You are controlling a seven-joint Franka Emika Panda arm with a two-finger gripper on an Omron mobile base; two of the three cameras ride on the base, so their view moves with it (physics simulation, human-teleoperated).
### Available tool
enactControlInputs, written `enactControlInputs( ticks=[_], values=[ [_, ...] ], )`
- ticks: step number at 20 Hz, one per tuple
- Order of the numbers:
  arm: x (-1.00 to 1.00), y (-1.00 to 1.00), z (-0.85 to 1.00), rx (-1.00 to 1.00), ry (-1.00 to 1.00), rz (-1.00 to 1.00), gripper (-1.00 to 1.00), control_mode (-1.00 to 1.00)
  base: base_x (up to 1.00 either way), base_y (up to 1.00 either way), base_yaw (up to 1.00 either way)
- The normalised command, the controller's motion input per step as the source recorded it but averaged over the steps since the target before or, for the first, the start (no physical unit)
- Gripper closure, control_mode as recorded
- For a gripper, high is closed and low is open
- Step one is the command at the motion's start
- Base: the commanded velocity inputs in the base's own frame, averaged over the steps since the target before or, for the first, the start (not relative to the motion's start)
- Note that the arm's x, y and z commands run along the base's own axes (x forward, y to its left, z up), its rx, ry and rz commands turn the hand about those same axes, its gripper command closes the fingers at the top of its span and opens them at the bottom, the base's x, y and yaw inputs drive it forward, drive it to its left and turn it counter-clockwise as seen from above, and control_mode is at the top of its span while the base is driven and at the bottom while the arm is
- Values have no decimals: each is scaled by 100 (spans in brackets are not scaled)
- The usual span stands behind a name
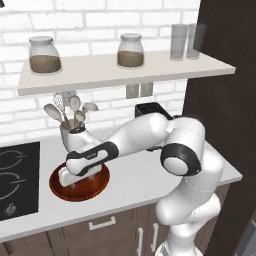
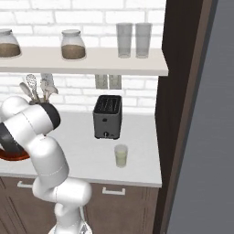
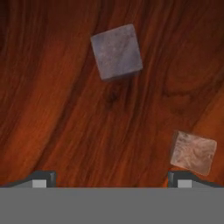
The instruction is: Grab a lemon wedge from the fridge and one ice cube from the ice bowl, and put them in the glass of lemonade.
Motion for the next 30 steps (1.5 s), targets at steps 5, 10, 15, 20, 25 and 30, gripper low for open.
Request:
enactControlInputs(
  ticks=[5, 10, 15, 20, 25, 30],
  values=[
    [0, -7, 4, -5, 0, -14, -100, -100, 0, 0, 0],
    [0, -2, 7, -4, 0, -15, -100, -100, 0, 0, 0],
    [0, -2, 11, -4, 0, -12, -100, -100, 0, 0, 0],
    [0, -17, 1, 0, -5, -1, -100, -100, 0, 0, 0],
    [15, -15, 0, 0, -1, 13, -100, -100, 0, 0, 0],
    [18, 0, -27, 0, 2, 15, -100, -100, 0, 0, 0]
  ],
)
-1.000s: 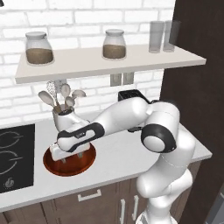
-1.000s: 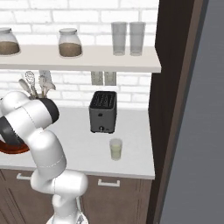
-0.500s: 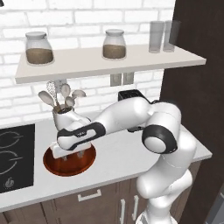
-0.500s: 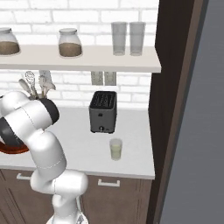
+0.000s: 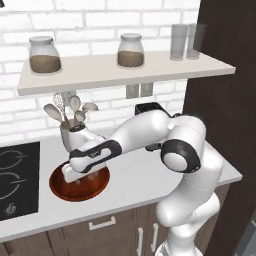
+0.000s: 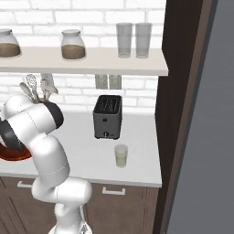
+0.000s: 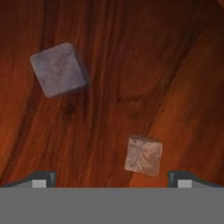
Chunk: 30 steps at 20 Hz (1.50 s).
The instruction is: Grab a lemon wedge from the fridge and one ice cube from the ice bowl, and put them in the glass of lemonade.
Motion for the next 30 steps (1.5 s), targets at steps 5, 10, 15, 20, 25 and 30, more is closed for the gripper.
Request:
enactControlInputs(
  ticks=[5, 10, 15, 20, 25, 30],
  values=[
    [14, 3, -44, 0, 3, 7, -100, -100, 0, 0, 0],
    [12, 30, -3, 0, 0, 6, -100, -100, 0, 0, 0],
    [0, 43, -3, 0, 1, 6, -100, -100, 0, 0, 0],
    [0, 20, -1, -1, 0, 3, -100, -100, 0, 0, 0],
    [0, 0, -18, 0, 0, 2, -100, -100, 0, 0, 0],
    [-19, 0, -11, 0, 0, 0, -100, -100, 0, 0, 0]
  ],
)
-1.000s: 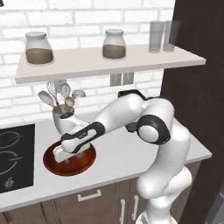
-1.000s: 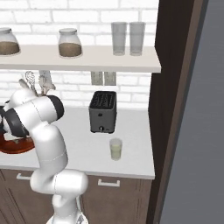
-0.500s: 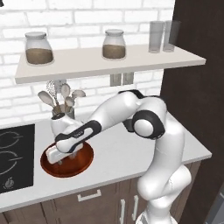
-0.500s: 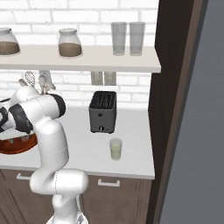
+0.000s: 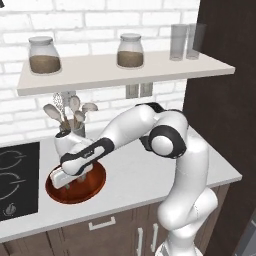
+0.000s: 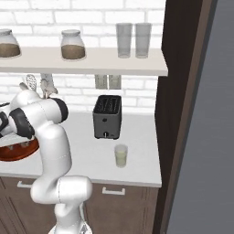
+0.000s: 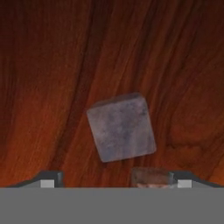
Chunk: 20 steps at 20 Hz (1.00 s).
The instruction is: Grab a lemon wedge from the fridge and one ice cube from the ice bowl, and put them in the glass of lemonade.
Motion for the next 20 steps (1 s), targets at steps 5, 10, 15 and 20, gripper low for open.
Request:
enactControlInputs(
  ticks=[5, 10, 15, 20],
  values=[
    [-1, 0, -2, 0, 0, 0, -100, -100, 0, 0, 0],
    [-2, 0, -1, 0, 0, 0, 100, -100, 0, 0, 0],
    [-9, 0, 0, 0, 0, 0, 100, -100, 0, 0, 0],
    [-17, 0, 16, 0, 0, 0, 100, -100, 0, 0, 0]
  ],
)
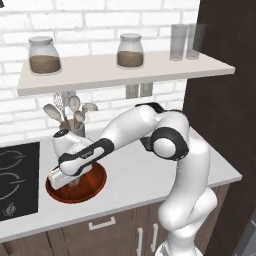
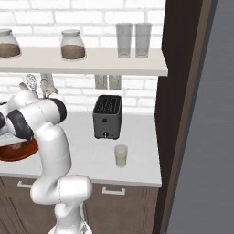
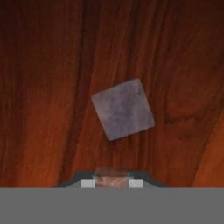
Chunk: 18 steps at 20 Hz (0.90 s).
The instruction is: Grab a lemon wedge from the fridge and one ice cube from the ice bowl, and put them in the glass of lemonade.
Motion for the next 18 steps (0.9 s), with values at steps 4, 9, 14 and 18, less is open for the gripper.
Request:
enactControlInputs(
  ticks=[4, 9, 14, 18],
  values=[
    [-29, -31, 74, 0, 0, 0, 100, -100, 0, 0, 0],
    [-34, -54, 89, 0, 0, -2, 100, -100, 0, 0, 0],
    [-21, -96, 54, 7, -1, -15, 100, -100, 0, 0, 0],
    [-2, -100, 20, 13, 0, -21, 100, -100, 0, 0, 0]
  ],
)
